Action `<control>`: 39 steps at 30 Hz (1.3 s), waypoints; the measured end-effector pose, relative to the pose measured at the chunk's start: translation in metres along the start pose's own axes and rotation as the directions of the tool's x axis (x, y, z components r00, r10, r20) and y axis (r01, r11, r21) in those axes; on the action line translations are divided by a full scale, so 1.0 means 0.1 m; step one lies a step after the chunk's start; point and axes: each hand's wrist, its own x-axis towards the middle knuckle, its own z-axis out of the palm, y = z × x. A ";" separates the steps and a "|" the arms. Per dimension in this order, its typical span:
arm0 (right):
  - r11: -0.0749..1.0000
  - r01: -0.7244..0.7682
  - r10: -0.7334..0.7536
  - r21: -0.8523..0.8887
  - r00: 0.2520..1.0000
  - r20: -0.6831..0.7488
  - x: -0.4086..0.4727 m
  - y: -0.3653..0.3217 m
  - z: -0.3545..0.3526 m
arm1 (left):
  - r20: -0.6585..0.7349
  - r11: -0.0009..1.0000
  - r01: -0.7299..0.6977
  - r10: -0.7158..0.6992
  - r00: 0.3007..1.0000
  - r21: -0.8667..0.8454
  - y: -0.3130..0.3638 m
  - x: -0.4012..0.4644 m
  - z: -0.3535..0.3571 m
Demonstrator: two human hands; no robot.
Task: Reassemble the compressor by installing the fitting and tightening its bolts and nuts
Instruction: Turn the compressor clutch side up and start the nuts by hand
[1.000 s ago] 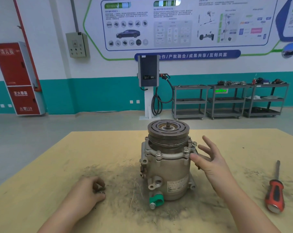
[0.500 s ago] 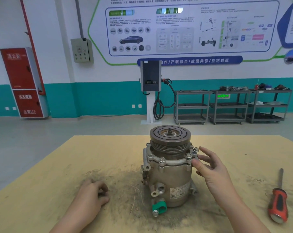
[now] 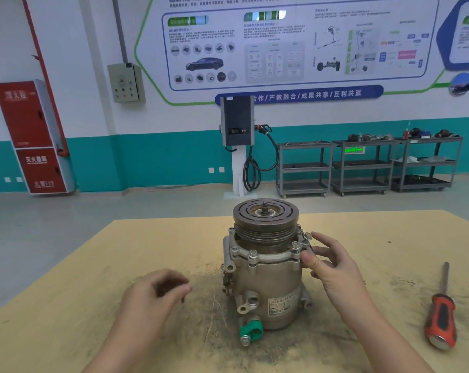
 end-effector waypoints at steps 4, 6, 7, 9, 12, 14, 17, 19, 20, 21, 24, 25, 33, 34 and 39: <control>1.000 0.003 -0.003 0.001 1.000 0.006 0.01 0.02 0.00 | -0.094 0.905 -0.131 0.102 0.990 -0.404 0.54 0.09 0.18; 1.000 0.006 -0.006 0.012 1.000 0.009 0.02 0.02 0.00 | -0.117 0.884 -0.190 0.155 0.981 -0.427 0.70 0.15 0.27; 1.000 0.009 -0.010 0.019 1.000 0.009 0.02 0.02 0.01 | -0.122 0.889 -0.208 0.173 0.977 -0.408 0.75 0.17 0.31; 0.999 0.014 -0.015 0.029 1.000 0.014 0.02 0.01 0.01 | -0.131 0.907 -0.231 0.197 0.972 -0.352 0.77 0.20 0.38; 0.999 0.012 -0.013 0.035 1.000 0.027 0.01 0.01 0.02 | -0.162 0.912 -0.271 0.230 0.959 -0.309 0.72 0.24 0.42; 0.999 0.011 -0.012 0.039 1.000 0.029 0.02 0.01 0.01 | -0.187 0.913 -0.299 0.254 0.949 -0.276 0.71 0.27 0.43; 0.999 0.016 -0.018 0.042 1.000 0.024 0.02 -0.01 0.02 | -0.203 0.922 -0.327 0.286 0.936 -0.207 0.70 0.29 0.46; 0.999 0.024 -0.026 0.044 0.999 0.025 0.01 -0.03 0.02 | -0.208 0.920 -0.355 0.319 0.925 -0.168 0.70 0.29 0.45; 0.999 0.027 -0.028 0.042 0.999 0.028 0.01 -0.04 0.02 | -0.211 0.917 -0.377 0.346 0.914 -0.131 0.69 0.29 0.44; 0.999 0.029 -0.030 0.041 0.999 0.031 0.01 -0.04 0.02 | -0.212 0.913 -0.398 0.373 0.903 -0.089 0.68 0.28 0.44; 0.999 0.031 -0.033 0.043 0.999 0.037 0.00 -0.06 0.02 | -0.191 0.893 -0.449 0.442 0.876 0.007 0.67 0.25 0.43; 0.998 0.034 -0.036 0.045 0.999 0.037 -0.01 -0.06 0.03 | -0.173 0.882 -0.470 0.469 0.866 0.039 0.67 0.23 0.43; 0.997 0.067 -0.069 0.033 0.997 0.046 -0.05 -0.12 0.03 | -0.088 0.927 -0.374 0.375 0.923 0.025 0.55 0.15 0.30; 0.997 0.080 -0.080 0.013 0.996 0.044 -0.08 -0.14 0.04 | -0.087 0.950 -0.311 0.310 0.947 0.007 0.46 0.14 0.26; 0.974 0.161 -0.152 -0.159 0.986 0.067 -0.31 -0.30 0.23 | 0.091 0.846 0.047 -0.113 0.989 0.531 -0.15 0.16 -0.06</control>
